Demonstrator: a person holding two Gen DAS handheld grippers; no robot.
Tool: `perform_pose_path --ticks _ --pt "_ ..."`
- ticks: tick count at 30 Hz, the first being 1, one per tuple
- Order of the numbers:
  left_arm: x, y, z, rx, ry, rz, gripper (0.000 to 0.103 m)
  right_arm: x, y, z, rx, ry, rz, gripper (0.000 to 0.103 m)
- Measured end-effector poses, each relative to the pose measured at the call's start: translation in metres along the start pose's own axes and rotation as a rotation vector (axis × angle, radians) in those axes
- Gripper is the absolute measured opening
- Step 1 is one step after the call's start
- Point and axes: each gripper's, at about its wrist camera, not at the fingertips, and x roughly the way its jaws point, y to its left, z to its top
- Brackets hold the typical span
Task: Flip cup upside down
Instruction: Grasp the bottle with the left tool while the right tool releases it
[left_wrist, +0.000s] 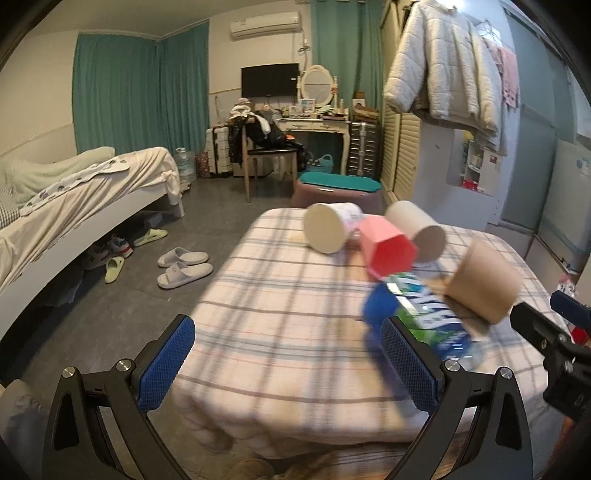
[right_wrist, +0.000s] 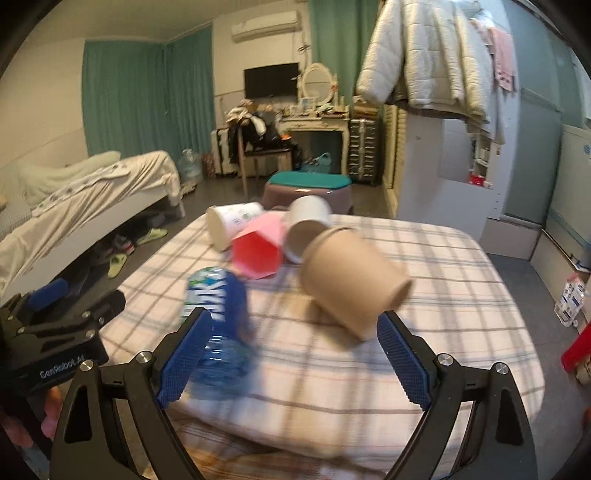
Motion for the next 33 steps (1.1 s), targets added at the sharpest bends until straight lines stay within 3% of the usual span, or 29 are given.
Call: perform_pose_path --ticks 8,14,23,33 --pt "-0.01 -0.059 -0.007 0.015 0.015 -0.049 0.103 -0.014 -0.064 -0.009 0.057 -0.021 -0.032 0.091" --pt "-0.008 -0.089 -0.016 0.02 0.049 -0.057 0.103 -0.011 -0.089 -0.018 0.078 -0.007 -0.025 0.091" --pt "0.015 -0.108 -0.03 0.012 0.14 -0.06 0.103 0.002 -0.108 -0.032 0.109 0.031 -0.021 0.091" --pt "0.032 -0.108 -0.038 0.007 0.179 -0.028 0.102 0.02 -0.115 -0.037 0.12 0.068 -0.03 0.091"
